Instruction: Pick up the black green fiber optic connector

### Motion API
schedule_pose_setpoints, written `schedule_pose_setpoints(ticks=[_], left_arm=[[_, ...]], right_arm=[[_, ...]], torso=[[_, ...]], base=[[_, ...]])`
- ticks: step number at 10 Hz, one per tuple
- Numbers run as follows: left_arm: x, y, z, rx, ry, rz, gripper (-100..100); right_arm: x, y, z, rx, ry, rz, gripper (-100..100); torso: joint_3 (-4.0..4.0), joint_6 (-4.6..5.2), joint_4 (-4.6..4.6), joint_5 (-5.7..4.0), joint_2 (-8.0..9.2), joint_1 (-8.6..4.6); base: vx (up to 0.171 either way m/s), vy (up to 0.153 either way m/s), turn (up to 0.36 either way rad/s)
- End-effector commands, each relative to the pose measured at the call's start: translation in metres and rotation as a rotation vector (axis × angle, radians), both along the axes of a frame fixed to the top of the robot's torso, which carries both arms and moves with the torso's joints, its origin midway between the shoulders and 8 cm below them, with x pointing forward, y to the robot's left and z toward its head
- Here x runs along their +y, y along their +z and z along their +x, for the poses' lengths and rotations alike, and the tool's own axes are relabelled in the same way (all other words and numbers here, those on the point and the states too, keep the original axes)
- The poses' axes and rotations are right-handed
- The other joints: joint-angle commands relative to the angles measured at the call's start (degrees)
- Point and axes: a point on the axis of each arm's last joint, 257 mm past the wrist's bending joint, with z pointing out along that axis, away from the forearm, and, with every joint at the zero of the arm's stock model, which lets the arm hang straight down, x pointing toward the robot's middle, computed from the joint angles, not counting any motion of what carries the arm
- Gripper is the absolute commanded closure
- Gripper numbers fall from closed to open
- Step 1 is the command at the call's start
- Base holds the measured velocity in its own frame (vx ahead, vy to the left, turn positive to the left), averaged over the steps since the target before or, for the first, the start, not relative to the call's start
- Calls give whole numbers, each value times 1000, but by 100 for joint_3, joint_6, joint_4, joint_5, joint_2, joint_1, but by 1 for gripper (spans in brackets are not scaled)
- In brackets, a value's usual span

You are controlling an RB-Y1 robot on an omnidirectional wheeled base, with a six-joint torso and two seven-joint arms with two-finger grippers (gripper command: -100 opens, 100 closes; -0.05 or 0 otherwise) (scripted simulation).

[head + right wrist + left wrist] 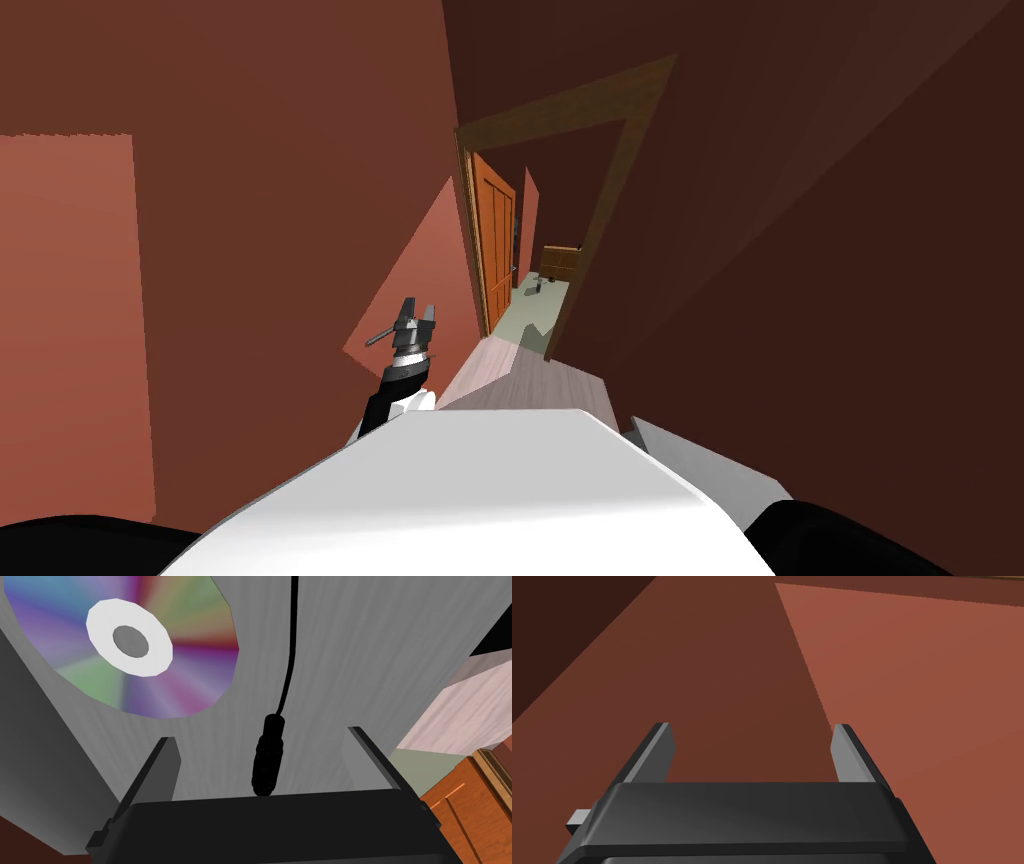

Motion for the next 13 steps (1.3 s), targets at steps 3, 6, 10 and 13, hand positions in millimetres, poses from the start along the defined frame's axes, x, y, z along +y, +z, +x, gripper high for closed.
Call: schedule_pose_setpoints(ticks=[3, 6, 10, 13], left_arm=[[0, 0, 0, 0, 0, 0, 0], [0, 0, 0, 0, 0, 0, 0], [0, 0, 0, 0, 0, 0, 0], [0, 0, 0, 0, 0, 0, 0]], right_arm=[[-7, -5, -14, -6, -91, 4, -100], [-14, -9, -29, -4, -164, 2, -100], [-19, -13, -44, -2, -244, 3, -100], [-19, -13, -43, -3, -236, 4, 100]], torso=[[-5, 3, -2, -2, -10, -6], [-7, 4, -2, -2, -14, -6], [-4, 3, -1, 0, -8, 0], [-17, 11, -6, -6, -32, -28]], base=[[-97, 47, 246], [-82, 63, 264], [-79, 65, 202], [-11, 7, -2]])
